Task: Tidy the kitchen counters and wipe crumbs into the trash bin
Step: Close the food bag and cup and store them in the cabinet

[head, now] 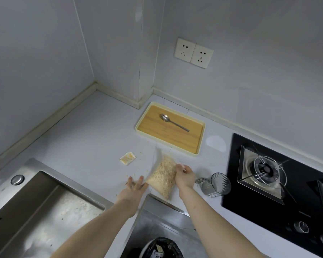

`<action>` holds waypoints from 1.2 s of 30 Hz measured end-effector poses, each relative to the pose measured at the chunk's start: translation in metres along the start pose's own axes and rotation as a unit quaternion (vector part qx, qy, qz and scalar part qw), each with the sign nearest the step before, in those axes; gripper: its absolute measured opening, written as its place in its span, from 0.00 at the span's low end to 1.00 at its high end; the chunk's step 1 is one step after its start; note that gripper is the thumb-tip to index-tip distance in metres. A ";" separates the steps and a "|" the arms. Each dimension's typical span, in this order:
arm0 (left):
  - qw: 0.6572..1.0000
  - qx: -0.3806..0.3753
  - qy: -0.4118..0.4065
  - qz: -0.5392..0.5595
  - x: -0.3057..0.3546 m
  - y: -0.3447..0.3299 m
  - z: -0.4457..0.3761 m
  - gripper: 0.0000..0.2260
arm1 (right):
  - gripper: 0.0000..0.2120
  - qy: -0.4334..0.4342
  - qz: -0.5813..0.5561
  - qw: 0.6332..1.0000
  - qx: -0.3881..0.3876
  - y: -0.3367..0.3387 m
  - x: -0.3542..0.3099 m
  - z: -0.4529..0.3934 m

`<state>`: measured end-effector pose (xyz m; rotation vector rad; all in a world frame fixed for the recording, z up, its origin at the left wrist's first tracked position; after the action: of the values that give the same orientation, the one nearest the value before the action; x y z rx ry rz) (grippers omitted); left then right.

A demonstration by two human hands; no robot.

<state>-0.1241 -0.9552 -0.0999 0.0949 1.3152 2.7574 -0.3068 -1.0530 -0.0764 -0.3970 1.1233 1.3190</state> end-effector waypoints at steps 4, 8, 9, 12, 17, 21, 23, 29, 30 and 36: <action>1.000 -0.003 -0.001 0.002 0.000 0.003 0.003 0.49 | 0.09 0.109 0.039 0.993 -0.018 0.009 -0.004 0.016; 1.000 0.017 -0.010 0.020 -0.001 0.006 0.007 0.49 | 0.06 0.194 0.082 0.977 -0.039 0.026 -0.015 0.029; 0.999 0.019 -0.012 0.028 -0.002 0.007 0.008 0.48 | 0.06 0.208 0.095 0.973 -0.042 0.031 -0.017 0.032; 0.997 0.014 -0.027 0.074 -0.011 0.008 0.015 0.43 | 0.05 0.249 0.135 0.957 -0.065 0.044 -0.020 0.044; 0.967 0.087 0.033 0.239 -0.031 0.034 0.028 0.36 | 0.07 0.299 0.204 0.927 -0.097 0.055 -0.029 0.064; 0.918 0.233 0.004 0.321 -0.039 0.076 0.043 0.31 | 0.11 0.333 0.229 0.910 -0.097 0.065 -0.052 0.077; 0.906 0.280 -0.052 0.313 -0.038 0.098 0.054 0.25 | 0.10 0.350 0.232 0.903 -0.089 0.071 -0.069 0.084; 0.871 0.403 -0.146 0.239 -0.036 0.173 0.090 0.07 | 0.08 0.406 0.228 0.880 -0.089 0.088 -0.130 0.112; 0.861 0.425 -0.158 0.231 -0.036 0.186 0.097 0.05 | 0.07 0.413 0.221 0.879 -0.087 0.091 -0.141 0.117; 0.816 0.515 -0.198 0.172 -0.044 0.255 0.147 0.03 | 0.04 0.464 0.184 0.865 -0.054 0.109 -0.210 0.147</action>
<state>-0.0798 -1.0059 0.1895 0.9749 2.6018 1.6744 -0.3123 -1.0243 0.2003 -1.0088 2.0024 1.5640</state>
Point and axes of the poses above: each hand's wrist, its own z-axis away from the middle knuckle, its own y-axis out of the back of the hand, x = y × z, the point moved 2 cm from there along -z, towards the middle knuckle, and after that the axes turned 3 degrees about x, right-handed, at the moved point
